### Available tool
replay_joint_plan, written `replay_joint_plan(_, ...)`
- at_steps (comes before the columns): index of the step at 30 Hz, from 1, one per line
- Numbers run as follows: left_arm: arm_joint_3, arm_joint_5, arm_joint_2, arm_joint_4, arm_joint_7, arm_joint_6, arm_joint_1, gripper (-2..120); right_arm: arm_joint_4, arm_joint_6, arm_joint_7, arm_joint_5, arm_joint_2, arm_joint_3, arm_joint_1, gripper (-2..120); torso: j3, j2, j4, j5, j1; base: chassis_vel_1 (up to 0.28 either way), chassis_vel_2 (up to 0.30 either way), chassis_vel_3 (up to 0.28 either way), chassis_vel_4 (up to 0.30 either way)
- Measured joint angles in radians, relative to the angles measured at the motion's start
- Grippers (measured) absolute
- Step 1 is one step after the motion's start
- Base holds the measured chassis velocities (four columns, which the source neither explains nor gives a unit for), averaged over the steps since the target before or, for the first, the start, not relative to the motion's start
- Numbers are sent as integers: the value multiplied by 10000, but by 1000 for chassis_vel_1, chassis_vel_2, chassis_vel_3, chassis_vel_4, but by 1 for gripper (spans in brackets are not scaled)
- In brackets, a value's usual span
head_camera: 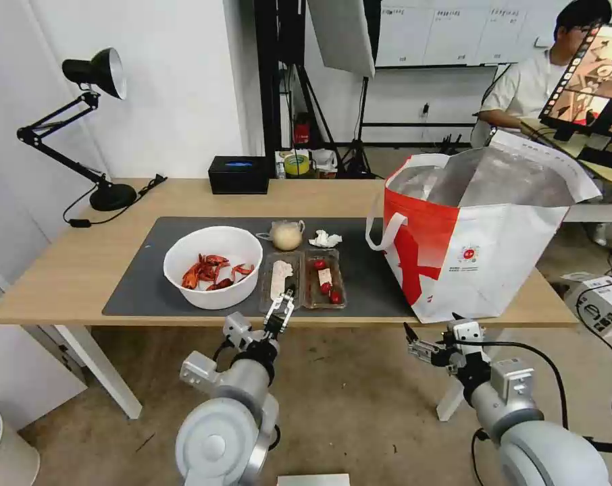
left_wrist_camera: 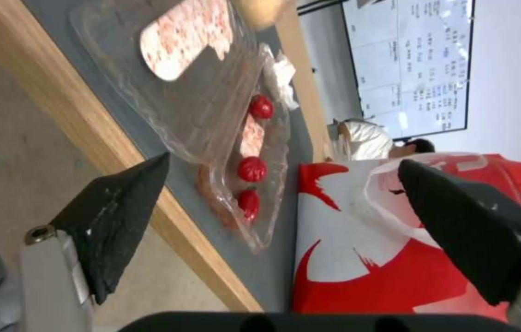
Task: Pick up the trash from the table and place it into the takeout bag.
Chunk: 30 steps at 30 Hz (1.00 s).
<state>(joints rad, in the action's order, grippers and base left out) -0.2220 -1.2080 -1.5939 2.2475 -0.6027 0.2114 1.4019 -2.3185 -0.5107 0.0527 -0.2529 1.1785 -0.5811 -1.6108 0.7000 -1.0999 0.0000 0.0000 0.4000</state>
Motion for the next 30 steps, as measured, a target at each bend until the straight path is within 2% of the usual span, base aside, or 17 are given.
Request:
replay_joint_plan(11, 422, -8, 1, -641, 96, -37, -453, 100, 89, 10, 12, 22, 53, -25, -13, 100, 0, 0, 0, 0, 0, 0, 0, 0, 0)
replay_joint_plan(30, 482, -174, 0, -1477, 46, -141, -1182, 100, 244, 11, 34, 196, 198, 33, 23, 100, 0, 0, 0, 0, 0, 0, 0, 0, 0)
